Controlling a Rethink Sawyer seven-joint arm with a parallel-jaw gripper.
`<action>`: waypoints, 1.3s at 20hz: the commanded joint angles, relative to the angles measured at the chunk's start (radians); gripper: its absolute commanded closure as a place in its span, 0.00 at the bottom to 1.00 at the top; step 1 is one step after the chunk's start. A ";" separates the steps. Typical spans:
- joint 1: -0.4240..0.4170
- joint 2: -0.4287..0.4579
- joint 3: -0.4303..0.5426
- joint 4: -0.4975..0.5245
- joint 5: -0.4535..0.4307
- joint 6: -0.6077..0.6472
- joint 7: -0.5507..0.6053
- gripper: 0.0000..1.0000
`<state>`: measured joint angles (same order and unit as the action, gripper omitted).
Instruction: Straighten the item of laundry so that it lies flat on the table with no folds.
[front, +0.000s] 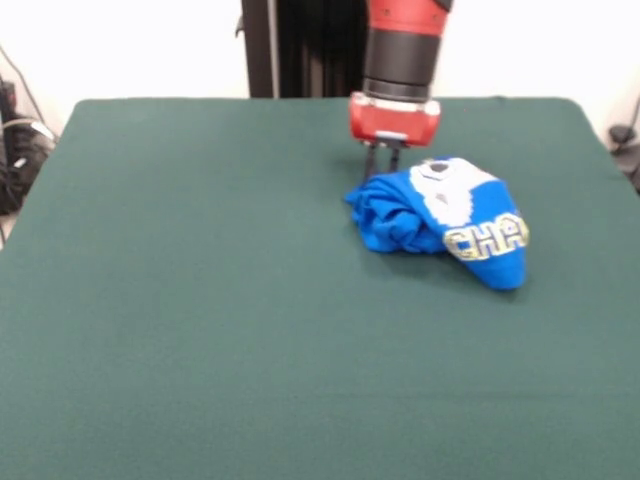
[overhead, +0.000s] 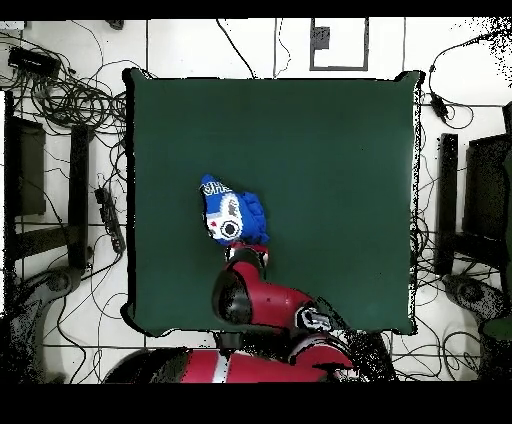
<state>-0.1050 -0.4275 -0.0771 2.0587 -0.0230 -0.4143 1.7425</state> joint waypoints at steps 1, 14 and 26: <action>-0.131 -0.078 -0.038 -0.074 -0.114 0.285 -0.037 1.00; -0.223 -0.132 -0.099 -0.090 -0.292 0.401 0.009 1.00; -0.105 -0.535 -0.087 -0.043 -0.209 0.885 0.041 1.00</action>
<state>-0.2800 -0.7971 -0.2101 2.0589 -0.2927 0.2133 1.7425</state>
